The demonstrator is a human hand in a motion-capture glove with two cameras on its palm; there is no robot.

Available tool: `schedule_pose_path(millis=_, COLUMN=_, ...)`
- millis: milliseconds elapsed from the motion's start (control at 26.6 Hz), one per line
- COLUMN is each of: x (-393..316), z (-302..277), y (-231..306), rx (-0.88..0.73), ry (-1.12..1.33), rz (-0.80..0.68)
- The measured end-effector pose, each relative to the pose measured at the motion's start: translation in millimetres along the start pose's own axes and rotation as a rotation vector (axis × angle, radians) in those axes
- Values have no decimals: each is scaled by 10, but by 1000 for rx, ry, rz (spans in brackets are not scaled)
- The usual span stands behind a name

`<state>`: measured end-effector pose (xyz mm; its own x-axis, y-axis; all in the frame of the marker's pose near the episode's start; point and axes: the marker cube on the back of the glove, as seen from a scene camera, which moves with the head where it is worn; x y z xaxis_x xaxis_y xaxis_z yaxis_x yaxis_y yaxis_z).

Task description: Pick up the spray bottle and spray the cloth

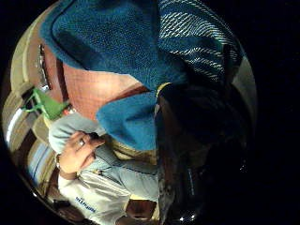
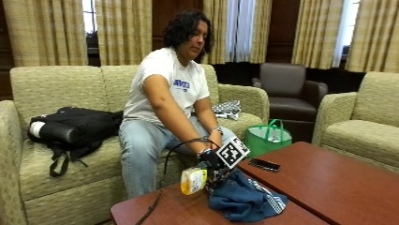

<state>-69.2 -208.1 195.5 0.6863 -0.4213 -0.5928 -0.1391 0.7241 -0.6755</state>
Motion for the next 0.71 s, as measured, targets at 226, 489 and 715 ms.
schedule_pose_path(millis=226, x=128, z=38, y=-29, rx=-19, ry=142, rz=0)
schedule_pose_path(millis=489, x=69, z=65, y=-39, rx=-41, ry=131, rz=-16)
schedule_pose_path(millis=715, x=118, z=-246, y=76, rx=45, ry=-87, rz=0)
